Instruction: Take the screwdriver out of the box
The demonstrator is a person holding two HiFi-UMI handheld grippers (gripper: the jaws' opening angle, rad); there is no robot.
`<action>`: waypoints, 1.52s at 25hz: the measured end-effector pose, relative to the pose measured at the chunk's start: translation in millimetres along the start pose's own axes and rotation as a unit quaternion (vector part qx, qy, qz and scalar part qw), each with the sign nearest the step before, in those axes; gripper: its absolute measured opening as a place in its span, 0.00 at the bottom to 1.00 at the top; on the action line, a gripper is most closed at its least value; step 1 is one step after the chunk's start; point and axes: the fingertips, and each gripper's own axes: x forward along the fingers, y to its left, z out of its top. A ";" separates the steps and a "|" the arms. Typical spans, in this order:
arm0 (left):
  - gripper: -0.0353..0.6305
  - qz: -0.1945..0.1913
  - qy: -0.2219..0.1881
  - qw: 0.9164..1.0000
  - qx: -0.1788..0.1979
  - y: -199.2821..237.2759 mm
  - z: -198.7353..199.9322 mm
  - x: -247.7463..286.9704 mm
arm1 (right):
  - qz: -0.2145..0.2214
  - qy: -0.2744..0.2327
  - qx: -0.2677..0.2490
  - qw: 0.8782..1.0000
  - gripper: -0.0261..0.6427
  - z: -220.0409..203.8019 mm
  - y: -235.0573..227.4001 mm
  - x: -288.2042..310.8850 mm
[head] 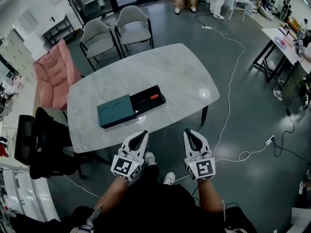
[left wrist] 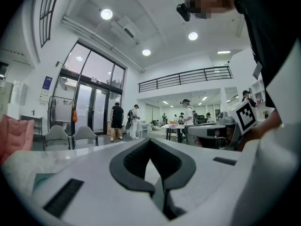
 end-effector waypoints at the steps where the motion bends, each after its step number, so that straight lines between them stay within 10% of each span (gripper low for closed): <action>1: 0.06 0.001 0.000 1.000 0.000 4.8 -0.5 3.9 | 0.003 0.000 -0.002 1.000 0.08 -0.8 -1.1 6.9; 24: 0.06 0.020 -0.028 0.999 -0.031 191.8 -3.2 54.0 | 0.039 0.031 -0.048 0.998 0.08 2.3 24.5 211.5; 38: 0.06 0.051 -0.021 0.998 -0.029 219.6 -6.4 68.5 | 0.074 0.068 -0.064 0.993 0.08 -27.8 5.1 251.2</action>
